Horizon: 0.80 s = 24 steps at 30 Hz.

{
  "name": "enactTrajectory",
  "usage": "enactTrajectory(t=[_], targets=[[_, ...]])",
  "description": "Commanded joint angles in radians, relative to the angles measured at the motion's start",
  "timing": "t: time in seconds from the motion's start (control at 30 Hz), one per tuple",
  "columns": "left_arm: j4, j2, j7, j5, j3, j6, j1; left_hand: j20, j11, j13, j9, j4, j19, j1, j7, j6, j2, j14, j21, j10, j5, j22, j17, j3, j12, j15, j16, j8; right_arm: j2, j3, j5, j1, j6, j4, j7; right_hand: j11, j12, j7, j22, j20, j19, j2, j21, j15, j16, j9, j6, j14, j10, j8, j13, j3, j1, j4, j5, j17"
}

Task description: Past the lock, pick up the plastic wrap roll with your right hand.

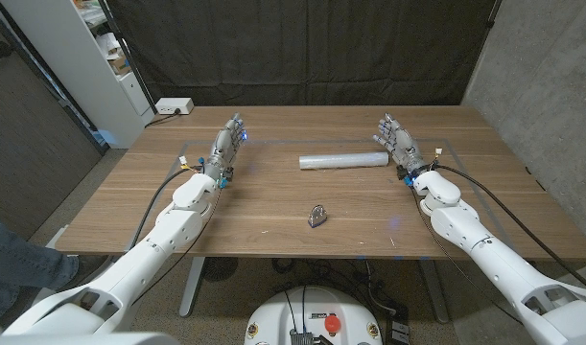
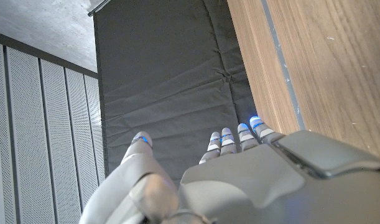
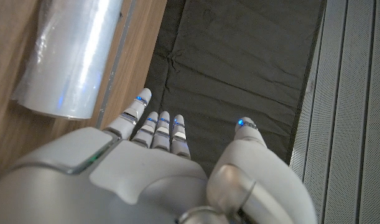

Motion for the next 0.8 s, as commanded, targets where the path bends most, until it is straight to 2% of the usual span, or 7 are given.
enactTrajectory(t=[0.03, 0.37, 0.57, 0.8], targets=[[-0.031, 0.001, 0.023, 0.021, -0.002, 0.043, 0.006, 0.001, 0.005, 0.005, 0.002, 0.001, -0.011, 0.009, 0.006, 0.000, 0.002, -0.009, -0.001, -0.005, 0.004, 0.003, 0.003, 0.006, 0.005, 0.002, 0.004, 0.007, 0.102, 0.130, -0.116, -0.014, -0.049, 0.027, 0.083, -0.001, 0.005, -0.001, 0.005, 0.000, 0.007, 0.004, 0.002, -0.002, 0.007, 0.004, 0.012, 0.011, 0.012, 0.009, 0.001, 0.009, 0.006, -0.001, 0.006, 0.004], [-0.031, 0.003, 0.022, 0.025, -0.009, 0.051, 0.007, 0.003, 0.004, 0.004, 0.002, 0.000, -0.014, 0.009, 0.003, 0.000, 0.005, -0.014, -0.008, -0.012, 0.005, 0.003, 0.003, 0.006, 0.003, 0.003, 0.003, 0.006, 0.153, 0.193, -0.174, -0.020, -0.046, 0.025, 0.125, -0.002, 0.004, -0.005, 0.006, 0.000, 0.008, 0.008, -0.003, -0.002, 0.008, 0.004, 0.012, 0.015, 0.012, 0.008, 0.002, 0.011, 0.008, -0.002, 0.008, 0.002], [-0.042, 0.007, 0.025, 0.033, -0.010, 0.055, 0.007, 0.008, 0.006, 0.004, 0.003, -0.001, -0.018, 0.009, 0.003, -0.002, 0.007, -0.016, -0.012, -0.013, 0.005, 0.003, 0.003, 0.006, 0.002, 0.005, 0.002, 0.005, 0.162, 0.207, -0.202, -0.022, -0.027, 0.015, 0.136, 0.000, 0.004, -0.001, 0.006, 0.000, 0.010, 0.011, -0.009, -0.003, 0.006, 0.005, 0.036, 0.015, 0.016, 0.017, 0.002, 0.013, 0.012, -0.005, 0.009, 0.000], [-0.061, 0.018, 0.029, 0.036, -0.015, 0.064, 0.016, 0.011, 0.006, 0.004, 0.003, -0.001, -0.021, 0.009, 0.002, -0.005, 0.010, -0.018, -0.017, -0.013, 0.005, 0.003, 0.003, 0.006, 0.003, 0.006, 0.002, 0.004, 0.161, 0.212, -0.220, -0.019, -0.010, 0.014, 0.153, -0.006, 0.002, -0.009, 0.006, 0.000, 0.011, 0.012, -0.014, -0.006, 0.006, 0.005, 0.023, 0.016, 0.016, 0.011, 0.002, 0.014, 0.015, -0.007, 0.010, -0.002]])
